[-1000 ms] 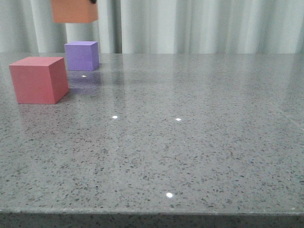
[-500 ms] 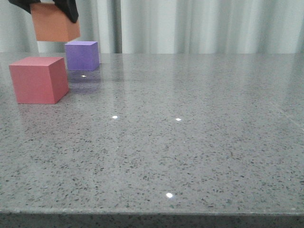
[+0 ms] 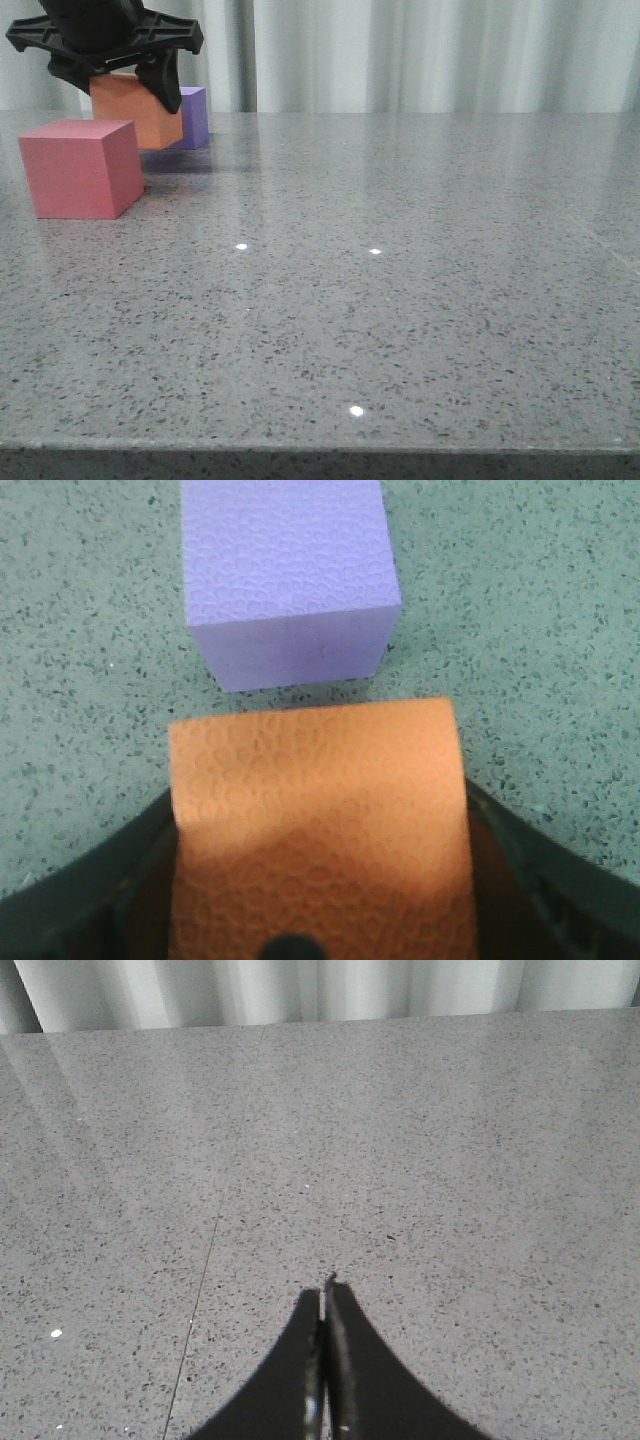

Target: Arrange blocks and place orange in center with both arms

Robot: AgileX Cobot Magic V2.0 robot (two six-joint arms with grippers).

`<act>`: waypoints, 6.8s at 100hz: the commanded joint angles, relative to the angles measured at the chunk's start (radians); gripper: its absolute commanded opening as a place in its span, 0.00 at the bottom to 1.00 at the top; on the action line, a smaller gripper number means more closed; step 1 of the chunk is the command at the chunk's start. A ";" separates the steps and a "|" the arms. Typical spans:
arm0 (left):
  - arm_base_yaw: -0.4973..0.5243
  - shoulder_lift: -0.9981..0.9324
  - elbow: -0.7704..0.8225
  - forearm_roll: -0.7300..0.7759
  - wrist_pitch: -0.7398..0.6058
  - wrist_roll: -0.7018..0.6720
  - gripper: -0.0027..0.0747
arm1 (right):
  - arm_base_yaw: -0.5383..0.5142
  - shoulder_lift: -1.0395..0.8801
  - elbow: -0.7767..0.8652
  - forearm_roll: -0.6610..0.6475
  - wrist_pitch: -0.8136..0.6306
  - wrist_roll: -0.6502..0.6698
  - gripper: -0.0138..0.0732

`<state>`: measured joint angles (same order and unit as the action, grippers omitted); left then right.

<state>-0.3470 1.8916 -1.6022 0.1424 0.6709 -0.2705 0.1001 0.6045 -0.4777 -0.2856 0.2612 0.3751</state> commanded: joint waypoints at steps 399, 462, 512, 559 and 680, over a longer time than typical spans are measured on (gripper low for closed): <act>0.087 -1.470 1.111 0.042 -0.488 -0.012 0.01 | -0.007 0.002 -0.028 -0.021 -0.080 -0.003 0.08; 0.229 -1.931 1.515 -0.115 -0.577 0.160 0.01 | -0.007 0.002 -0.028 -0.021 -0.080 -0.003 0.08; 0.229 -1.926 1.647 -0.084 -0.723 0.160 0.01 | -0.007 0.002 -0.028 -0.021 -0.084 -0.003 0.08; 0.229 -1.926 1.647 -0.084 -0.737 0.160 0.01 | -0.007 0.002 -0.028 -0.021 -0.084 -0.003 0.08; 0.229 -1.926 1.647 -0.084 -0.737 0.160 0.01 | -0.093 -0.515 0.429 0.195 -0.468 -0.182 0.08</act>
<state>-0.1194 -0.0042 0.0038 0.0557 0.0154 -0.1124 0.0032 0.1613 -0.0710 -0.0831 -0.0924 0.2071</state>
